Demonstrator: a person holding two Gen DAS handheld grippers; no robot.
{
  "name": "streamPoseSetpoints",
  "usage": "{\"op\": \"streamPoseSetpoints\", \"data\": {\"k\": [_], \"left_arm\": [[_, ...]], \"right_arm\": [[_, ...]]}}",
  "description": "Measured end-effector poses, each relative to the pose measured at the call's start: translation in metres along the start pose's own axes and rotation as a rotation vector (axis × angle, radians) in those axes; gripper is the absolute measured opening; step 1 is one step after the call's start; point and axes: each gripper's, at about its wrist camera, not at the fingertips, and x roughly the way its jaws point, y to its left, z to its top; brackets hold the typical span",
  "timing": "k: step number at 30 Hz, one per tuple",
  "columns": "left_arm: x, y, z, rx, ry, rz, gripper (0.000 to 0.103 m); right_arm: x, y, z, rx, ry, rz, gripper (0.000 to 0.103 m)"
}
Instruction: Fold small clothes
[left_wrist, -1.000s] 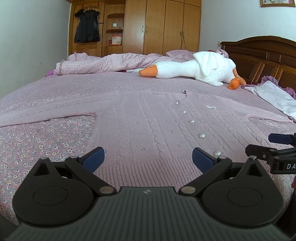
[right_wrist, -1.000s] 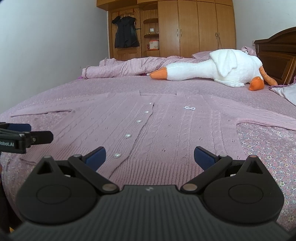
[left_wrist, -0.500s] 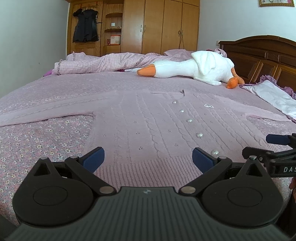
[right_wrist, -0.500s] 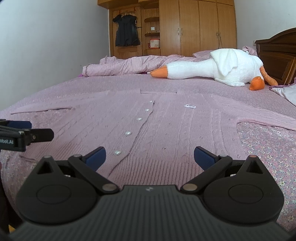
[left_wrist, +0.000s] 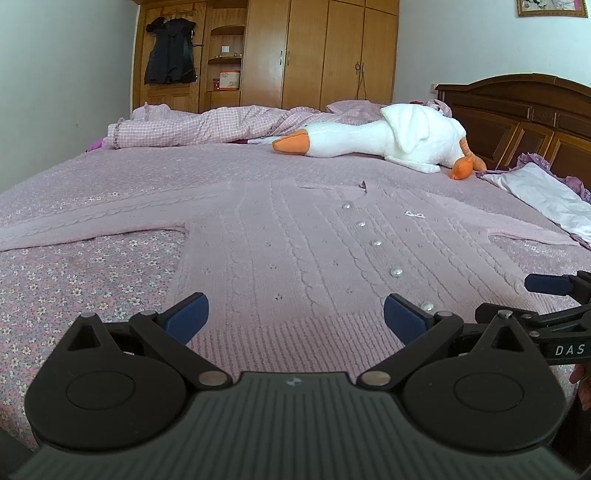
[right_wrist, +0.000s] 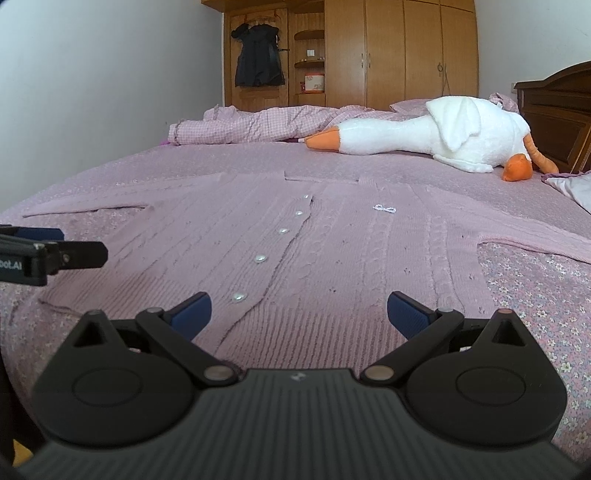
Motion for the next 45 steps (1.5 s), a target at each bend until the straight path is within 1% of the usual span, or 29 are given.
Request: {"op": "streamPoseSetpoints", "data": {"k": [16,19,22,24,26,29,31,32,34,35,37,38,39,41,42,45], "left_arm": [[-0.001,0.001,0.002,-0.005,0.0,0.0,0.103],[0.0,0.006,0.004,-0.018,0.0,0.012,0.103],[0.001,0.019,0.011,-0.049,-0.004,0.031,0.103],[0.001,0.03,0.017,-0.068,-0.011,0.041,0.103],[0.001,0.044,0.025,-0.088,-0.016,0.055,0.103],[0.0,0.069,0.036,-0.13,-0.026,0.068,0.103],[-0.001,0.089,0.044,-0.156,-0.04,0.082,0.103],[-0.001,0.1,0.048,-0.17,-0.049,0.095,0.103],[0.0,0.126,0.054,-0.23,-0.082,0.109,0.103],[0.001,0.139,0.056,-0.249,-0.092,0.12,0.103],[0.005,0.165,0.062,-0.264,-0.097,0.143,0.103],[0.006,0.178,0.063,-0.282,-0.099,0.154,0.103],[0.008,0.194,0.065,-0.31,-0.099,0.156,0.103],[0.01,0.224,0.065,-0.373,-0.093,0.152,0.103],[0.011,0.24,0.064,-0.411,-0.093,0.16,0.103],[0.009,0.282,0.06,-0.523,-0.116,0.218,0.103]], "right_arm": [[0.001,0.004,0.0,-0.005,0.001,0.0,0.103],[0.0,0.01,0.002,-0.023,-0.019,-0.007,0.103],[0.001,0.024,0.012,-0.077,-0.057,-0.02,0.103],[0.005,0.036,0.022,-0.117,-0.075,-0.008,0.103],[0.013,0.048,0.032,-0.133,-0.092,-0.007,0.103],[0.029,0.074,0.052,-0.154,-0.126,-0.045,0.103],[0.039,0.091,0.066,-0.167,-0.153,-0.043,0.103],[0.044,0.101,0.073,-0.161,-0.172,-0.034,0.103],[0.057,0.119,0.088,-0.121,-0.201,-0.007,0.103],[0.063,0.126,0.093,-0.098,-0.202,0.005,0.103],[0.084,0.138,0.107,0.002,-0.167,0.061,0.103],[0.094,0.141,0.113,0.068,-0.15,0.105,0.103],[0.104,0.143,0.117,0.145,-0.148,0.167,0.103],[0.119,0.15,0.122,0.25,-0.165,0.278,0.103],[0.126,0.157,0.126,0.268,-0.17,0.317,0.103],[0.137,0.186,0.133,0.24,-0.183,0.384,0.103]]}}
